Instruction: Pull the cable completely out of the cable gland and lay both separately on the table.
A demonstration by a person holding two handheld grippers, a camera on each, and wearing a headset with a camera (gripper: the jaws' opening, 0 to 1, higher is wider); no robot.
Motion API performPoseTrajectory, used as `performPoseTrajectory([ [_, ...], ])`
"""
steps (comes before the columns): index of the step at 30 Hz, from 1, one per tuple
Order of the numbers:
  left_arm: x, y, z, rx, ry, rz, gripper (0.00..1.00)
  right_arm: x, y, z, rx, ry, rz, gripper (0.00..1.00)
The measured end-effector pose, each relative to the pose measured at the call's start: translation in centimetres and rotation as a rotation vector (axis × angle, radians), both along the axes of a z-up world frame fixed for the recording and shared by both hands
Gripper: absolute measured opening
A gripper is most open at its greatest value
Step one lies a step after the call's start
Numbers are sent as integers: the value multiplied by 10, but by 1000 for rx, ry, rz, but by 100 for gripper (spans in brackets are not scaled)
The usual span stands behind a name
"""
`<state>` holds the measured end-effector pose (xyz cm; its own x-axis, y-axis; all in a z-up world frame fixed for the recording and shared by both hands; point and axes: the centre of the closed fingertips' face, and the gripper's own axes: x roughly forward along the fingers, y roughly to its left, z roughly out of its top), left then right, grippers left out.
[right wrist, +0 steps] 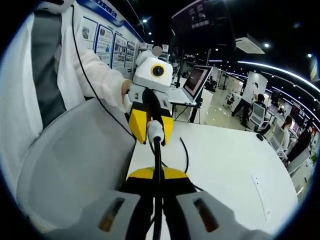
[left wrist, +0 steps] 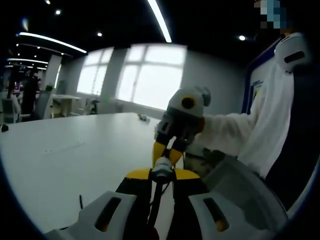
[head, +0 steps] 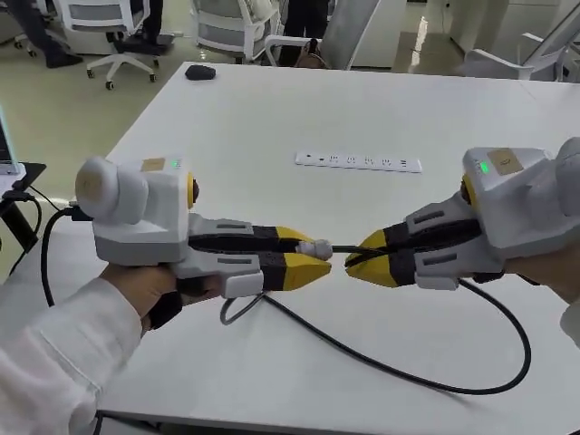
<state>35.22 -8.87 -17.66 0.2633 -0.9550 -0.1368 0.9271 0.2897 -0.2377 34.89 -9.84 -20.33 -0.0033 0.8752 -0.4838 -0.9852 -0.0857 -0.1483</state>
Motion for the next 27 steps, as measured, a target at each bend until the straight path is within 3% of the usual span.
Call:
performPoseTrajectory([
  [14, -1, 0, -1, 6, -3, -8, 16, -2, -2, -4, -3, 1, 5, 2],
  [27, 2, 5, -1, 1, 4, 9, 16, 4, -22, -15, -25, 17, -37, 1],
])
